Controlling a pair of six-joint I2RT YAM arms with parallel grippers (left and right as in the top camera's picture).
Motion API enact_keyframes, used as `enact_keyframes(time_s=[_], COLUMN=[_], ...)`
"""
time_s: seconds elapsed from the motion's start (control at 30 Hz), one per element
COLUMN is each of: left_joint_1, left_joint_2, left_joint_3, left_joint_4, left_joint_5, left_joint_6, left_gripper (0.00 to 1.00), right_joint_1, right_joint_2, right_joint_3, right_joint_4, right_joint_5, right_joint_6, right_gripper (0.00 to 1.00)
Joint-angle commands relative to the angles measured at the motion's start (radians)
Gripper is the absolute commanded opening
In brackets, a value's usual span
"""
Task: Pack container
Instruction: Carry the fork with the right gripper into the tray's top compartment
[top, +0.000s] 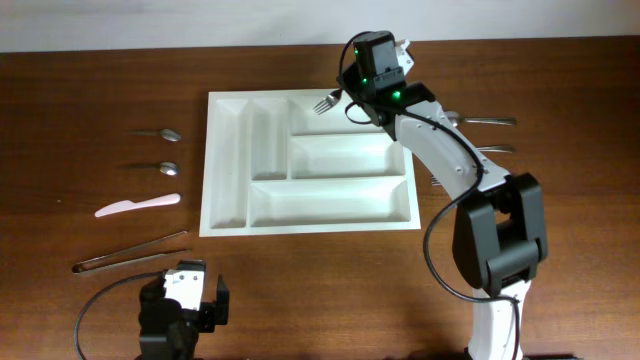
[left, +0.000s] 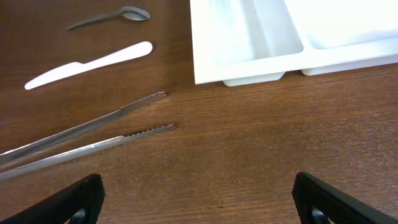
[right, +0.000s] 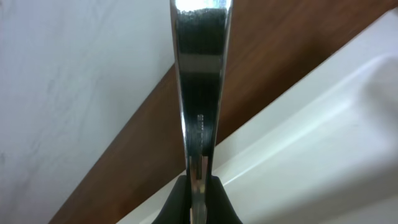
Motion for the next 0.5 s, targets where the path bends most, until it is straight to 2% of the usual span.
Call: enact_keyframes(time_s=[0.0, 0.1, 0.3, 0.47], left_joint_1=[-0.005, -0.005, -0.005, -0.005], left_joint_2=[-0.008, -0.008, -0.008, -0.008], left_joint_3=[-0.003, -0.003, -0.003, -0.003], left_joint_4=[0.0, 0.0, 0.0, 0.0], left_joint_5=[0.004, 0.004, 0.004, 0.004], left_joint_6=[0.013, 0.013, 0.013, 0.013], left_gripper=[0.99, 0.99, 0.99, 0.99], right_joint_1=[0.01, 0.013, 0.021, 0.022], right_joint_2=[0.025, 0.035, 0.036, 0.043], right_joint_3=[0.017, 0.017, 0.017, 0.017], right_joint_4=[0.023, 0.007, -0.202, -0.229], right_joint_5=[-0.063, -0.048, 0.058, 0.058], right_joint_6=[0.032, 0.091, 0.387, 0.435], right_gripper=[0.04, 0.04, 0.04, 0.04])
